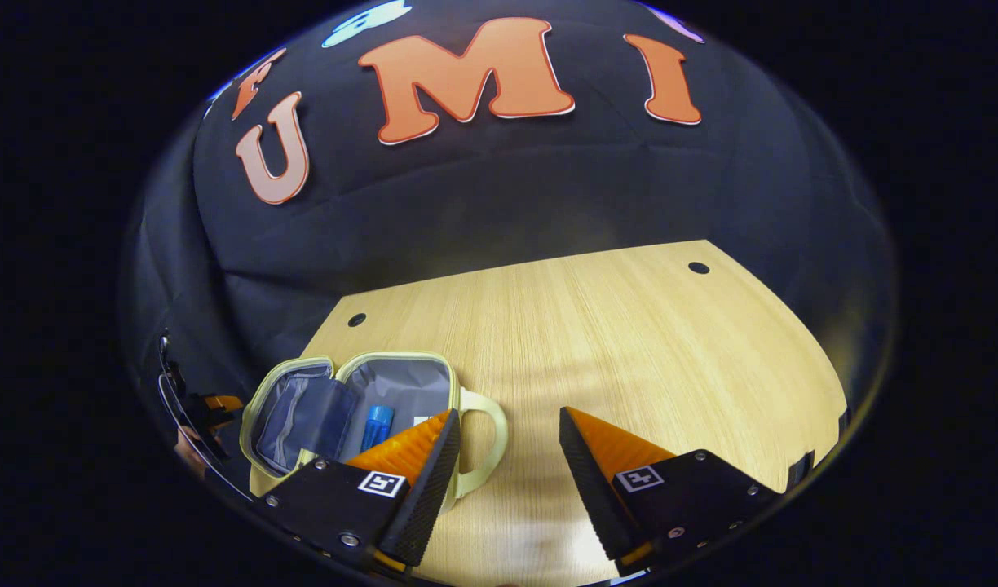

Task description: First open the suitcase, pack the skin care products into it, and then close the suitcase.

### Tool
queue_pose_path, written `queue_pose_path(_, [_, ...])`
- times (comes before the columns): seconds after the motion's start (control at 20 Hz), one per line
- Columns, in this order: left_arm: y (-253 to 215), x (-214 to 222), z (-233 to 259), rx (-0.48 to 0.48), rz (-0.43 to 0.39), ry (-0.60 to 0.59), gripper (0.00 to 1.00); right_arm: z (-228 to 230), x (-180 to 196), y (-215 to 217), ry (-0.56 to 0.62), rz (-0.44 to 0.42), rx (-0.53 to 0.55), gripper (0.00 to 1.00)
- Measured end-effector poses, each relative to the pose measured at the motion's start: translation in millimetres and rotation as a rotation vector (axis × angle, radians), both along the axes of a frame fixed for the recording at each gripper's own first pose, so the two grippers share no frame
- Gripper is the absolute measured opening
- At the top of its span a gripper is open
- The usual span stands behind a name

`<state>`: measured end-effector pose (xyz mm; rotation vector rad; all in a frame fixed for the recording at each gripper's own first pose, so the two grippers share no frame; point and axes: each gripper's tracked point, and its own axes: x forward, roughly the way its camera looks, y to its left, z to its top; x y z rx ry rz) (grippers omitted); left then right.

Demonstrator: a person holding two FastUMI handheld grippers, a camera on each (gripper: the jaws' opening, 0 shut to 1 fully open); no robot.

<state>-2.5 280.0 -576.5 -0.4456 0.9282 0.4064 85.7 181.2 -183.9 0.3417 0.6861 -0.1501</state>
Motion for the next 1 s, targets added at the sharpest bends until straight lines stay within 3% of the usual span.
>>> queue_pose_path(0.1, [0.5, -1.6, -17.1, -0.041, 0.002, 0.035, 0.88, 10.3, 1.8, -8.8, -0.015, -0.018, 0.003, 0.79])
queue_pose_path(0.15, [1.5, -2.6, -27.4, -0.060, 0.010, 0.056, 0.93, 13.1, 0.0, -13.2, -0.015, -0.030, 0.006, 0.79])
queue_pose_path(0.2, [-0.3, -1.7, -38.0, -0.089, 0.022, 0.067, 0.83, 18.9, -3.2, -19.7, -0.021, -0.049, 0.008, 0.79])
queue_pose_path(0.25, [-3.2, -3.3, -45.2, -0.121, 0.030, 0.090, 0.80, 24.9, -4.5, -24.6, -0.035, -0.064, 0.013, 0.79])
queue_pose_path(0.3, [-7.0, -4.2, -52.9, -0.148, 0.023, 0.113, 0.59, 29.3, -7.7, -30.9, -0.047, -0.082, 0.012, 0.79])
queue_pose_path(0.4, [-10.5, 6.6, -63.2, -0.177, 0.009, 0.088, 0.58, 37.7, -16.4, -44.5, -0.059, -0.105, -0.003, 0.79])
queue_pose_path(0.45, [-10.0, 9.1, -61.0, -0.168, 0.015, 0.088, 0.52, 44.5, -17.5, -51.0, -0.076, -0.116, -0.011, 0.79])
queue_pose_path(0.5, [-10.3, 4.1, -63.6, -0.163, -0.017, 0.112, 0.22, 51.3, -18.4, -57.0, -0.095, -0.130, -0.017, 0.79])
queue_pose_path(0.65, [-12.0, 11.0, -64.1, -0.157, -0.072, 0.107, 0.22, 64.3, -21.3, -74.5, -0.133, -0.166, -0.030, 0.79])
queue_pose_path(0.7, [-13.2, 10.2, -60.2, -0.159, -0.084, 0.105, 0.15, 66.8, -23.8, -79.8, -0.138, -0.176, -0.036, 0.79])
queue_pose_path(1.0, [-27.5, 20.7, -17.9, -0.193, -0.166, 0.020, 0.07, 64.6, -28.8, -93.9, -0.131, -0.168, -0.096, 0.79])
